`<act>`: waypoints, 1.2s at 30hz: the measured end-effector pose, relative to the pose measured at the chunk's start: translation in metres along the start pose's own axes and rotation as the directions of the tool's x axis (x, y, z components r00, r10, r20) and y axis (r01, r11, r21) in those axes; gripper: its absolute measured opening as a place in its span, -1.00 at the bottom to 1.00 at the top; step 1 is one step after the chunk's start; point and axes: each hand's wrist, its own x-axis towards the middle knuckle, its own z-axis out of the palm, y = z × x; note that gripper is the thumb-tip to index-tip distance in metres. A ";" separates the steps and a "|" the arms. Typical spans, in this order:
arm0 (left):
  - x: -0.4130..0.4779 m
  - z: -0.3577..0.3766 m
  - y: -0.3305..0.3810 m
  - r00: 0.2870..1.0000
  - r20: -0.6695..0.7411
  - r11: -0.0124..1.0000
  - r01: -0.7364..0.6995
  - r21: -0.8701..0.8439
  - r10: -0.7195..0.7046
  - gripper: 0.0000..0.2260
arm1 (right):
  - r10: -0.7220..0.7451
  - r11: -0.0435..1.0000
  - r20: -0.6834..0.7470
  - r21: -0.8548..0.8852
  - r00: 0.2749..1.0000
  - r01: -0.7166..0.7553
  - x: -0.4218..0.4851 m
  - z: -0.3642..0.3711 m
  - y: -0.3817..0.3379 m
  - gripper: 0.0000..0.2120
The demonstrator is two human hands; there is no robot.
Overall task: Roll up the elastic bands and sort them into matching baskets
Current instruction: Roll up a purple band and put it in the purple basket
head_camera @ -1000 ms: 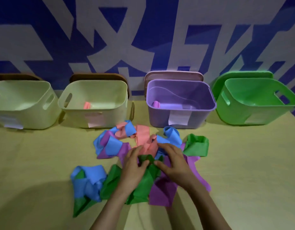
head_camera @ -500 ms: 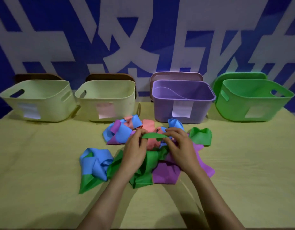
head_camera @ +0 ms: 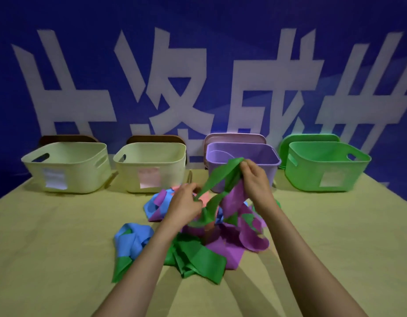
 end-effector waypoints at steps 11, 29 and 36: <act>0.028 -0.034 0.041 0.906 0.378 0.041 0.392 -0.919 -0.189 -0.81 | 0.045 0.994 0.123 -0.108 0.991 -0.031 0.051 -0.014 -0.033 -0.70; 0.054 -0.077 0.077 0.984 0.115 0.328 0.064 -0.942 0.139 -0.67 | -0.016 0.939 0.156 0.343 0.988 -0.039 0.065 -0.010 -0.075 -0.78; 0.047 -0.051 0.073 0.976 0.099 0.612 -0.043 -0.789 0.196 -0.45 | 0.002 0.878 0.296 0.456 0.955 -0.143 0.073 -0.009 -0.103 -0.82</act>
